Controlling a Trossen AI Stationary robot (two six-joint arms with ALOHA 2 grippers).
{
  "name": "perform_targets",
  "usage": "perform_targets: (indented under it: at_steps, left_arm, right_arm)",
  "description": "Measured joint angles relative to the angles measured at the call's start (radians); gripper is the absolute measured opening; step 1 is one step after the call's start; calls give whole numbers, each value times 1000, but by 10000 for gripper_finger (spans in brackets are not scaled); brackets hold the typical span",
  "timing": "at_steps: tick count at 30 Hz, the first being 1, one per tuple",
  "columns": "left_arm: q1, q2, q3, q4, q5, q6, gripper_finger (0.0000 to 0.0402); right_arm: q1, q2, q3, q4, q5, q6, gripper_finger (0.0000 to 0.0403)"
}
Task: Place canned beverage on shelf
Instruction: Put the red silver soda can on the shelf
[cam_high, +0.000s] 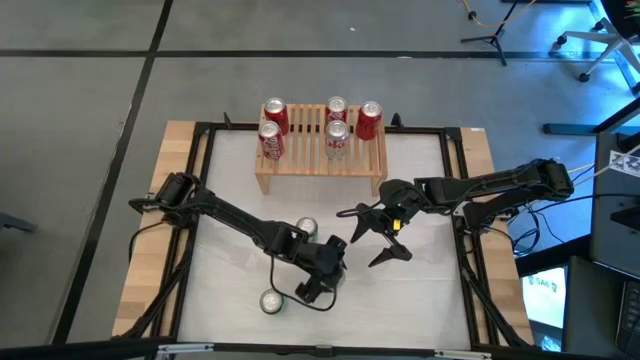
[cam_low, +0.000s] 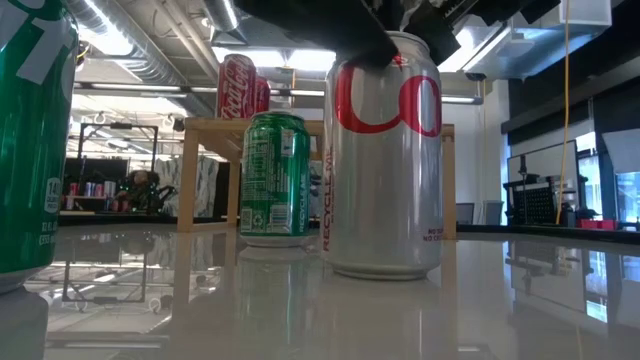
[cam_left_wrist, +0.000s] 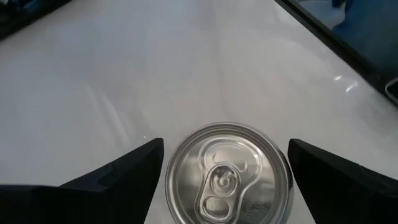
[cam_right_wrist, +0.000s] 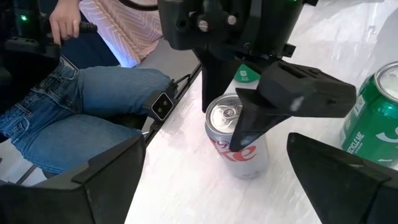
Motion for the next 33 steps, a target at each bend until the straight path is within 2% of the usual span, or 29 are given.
perform_targets:
  at_steps: [19,33]
  left_arm:
    - [1,0,0,-3,-45,-419,332]
    - [-3,0,0,-3,-45,-450,332]
  right_arm:
    - [0,0,0,0,0,0,386]
    - [0,0,0,0,0,0,386]
